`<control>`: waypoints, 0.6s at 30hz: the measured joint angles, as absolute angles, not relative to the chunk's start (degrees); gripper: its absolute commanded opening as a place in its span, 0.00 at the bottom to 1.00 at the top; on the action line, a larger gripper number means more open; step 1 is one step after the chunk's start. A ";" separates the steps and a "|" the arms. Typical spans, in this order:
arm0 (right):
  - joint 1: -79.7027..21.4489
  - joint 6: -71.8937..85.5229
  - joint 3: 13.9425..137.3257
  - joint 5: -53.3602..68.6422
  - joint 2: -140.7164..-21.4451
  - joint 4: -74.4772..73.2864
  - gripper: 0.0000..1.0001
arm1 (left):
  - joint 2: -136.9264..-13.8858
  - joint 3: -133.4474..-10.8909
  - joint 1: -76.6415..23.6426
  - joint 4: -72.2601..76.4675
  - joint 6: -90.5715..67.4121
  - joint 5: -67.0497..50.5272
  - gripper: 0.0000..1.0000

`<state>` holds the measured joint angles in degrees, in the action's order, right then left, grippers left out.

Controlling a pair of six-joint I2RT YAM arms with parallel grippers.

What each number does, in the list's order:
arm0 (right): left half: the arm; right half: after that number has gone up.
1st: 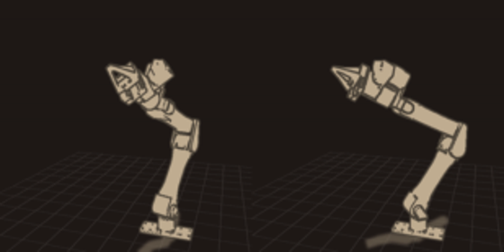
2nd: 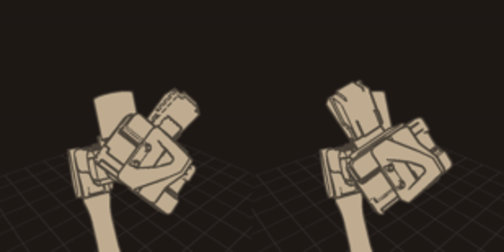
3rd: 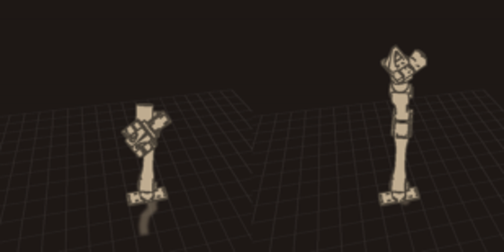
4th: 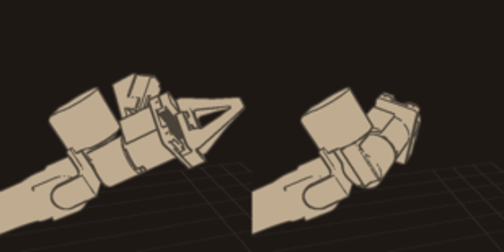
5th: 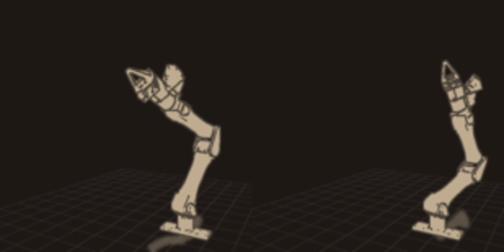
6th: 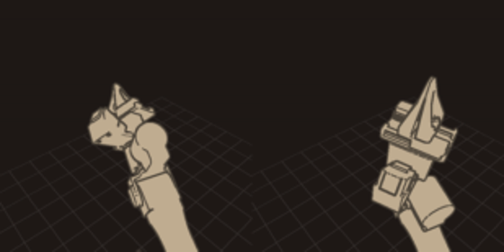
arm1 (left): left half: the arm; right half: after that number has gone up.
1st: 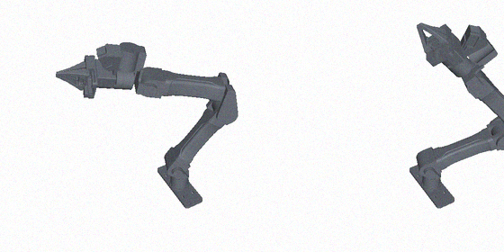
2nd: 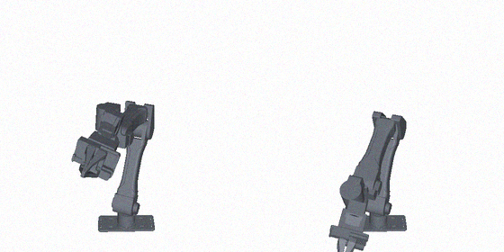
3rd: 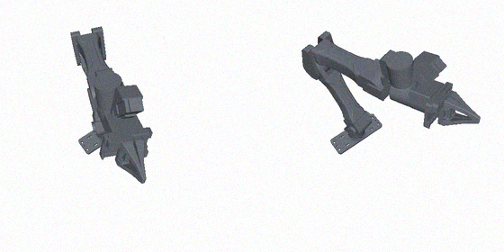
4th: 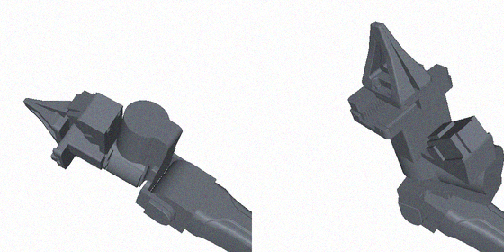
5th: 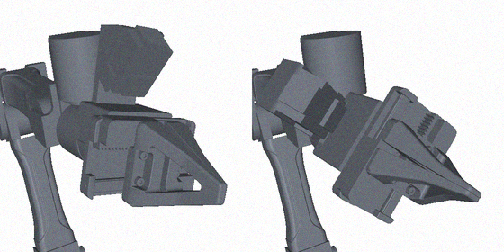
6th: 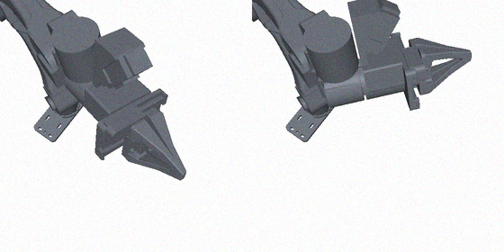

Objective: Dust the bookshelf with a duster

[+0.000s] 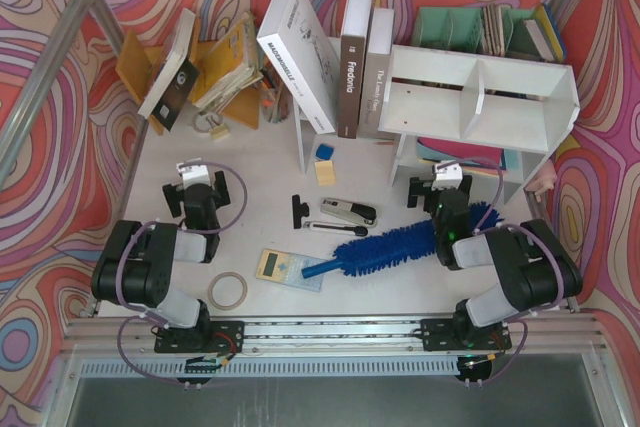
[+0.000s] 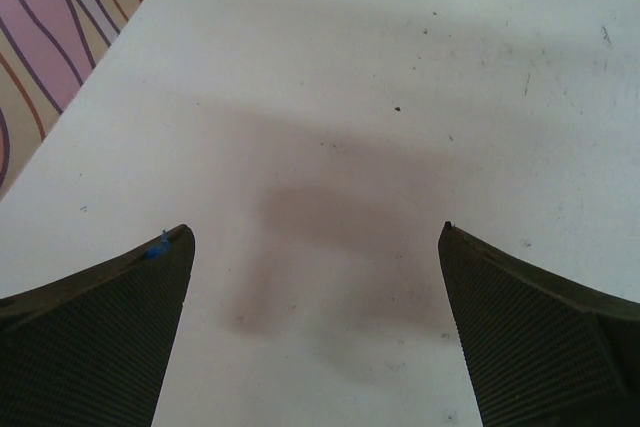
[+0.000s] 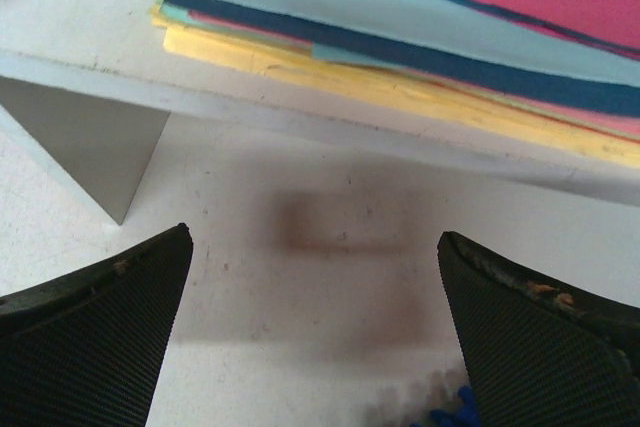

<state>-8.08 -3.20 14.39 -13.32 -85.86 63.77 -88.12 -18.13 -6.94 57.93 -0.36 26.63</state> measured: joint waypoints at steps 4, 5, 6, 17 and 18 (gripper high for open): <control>-6.02 -3.22 15.75 -9.69 -88.53 65.69 0.99 | -88.40 -18.72 -6.44 56.97 -1.37 26.13 0.98; -5.78 -3.25 16.23 -8.84 -89.67 66.13 0.99 | -88.42 -19.00 -6.33 56.58 -1.52 26.00 0.99; -5.56 -3.22 16.69 -7.94 -90.76 66.41 0.99 | -88.47 -19.14 -6.22 56.55 -1.56 25.91 0.98; -3.62 -2.76 17.41 -3.97 -96.03 68.97 0.99 | -88.47 -19.86 -5.45 54.24 -2.81 25.23 0.99; -3.53 -2.72 17.43 -3.92 -96.14 68.97 0.99 | -88.47 -19.86 -5.45 54.15 -2.81 25.15 0.98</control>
<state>-3.53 -2.72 17.43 -3.92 -96.14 68.97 -88.47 -19.86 -5.45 54.15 -2.81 25.15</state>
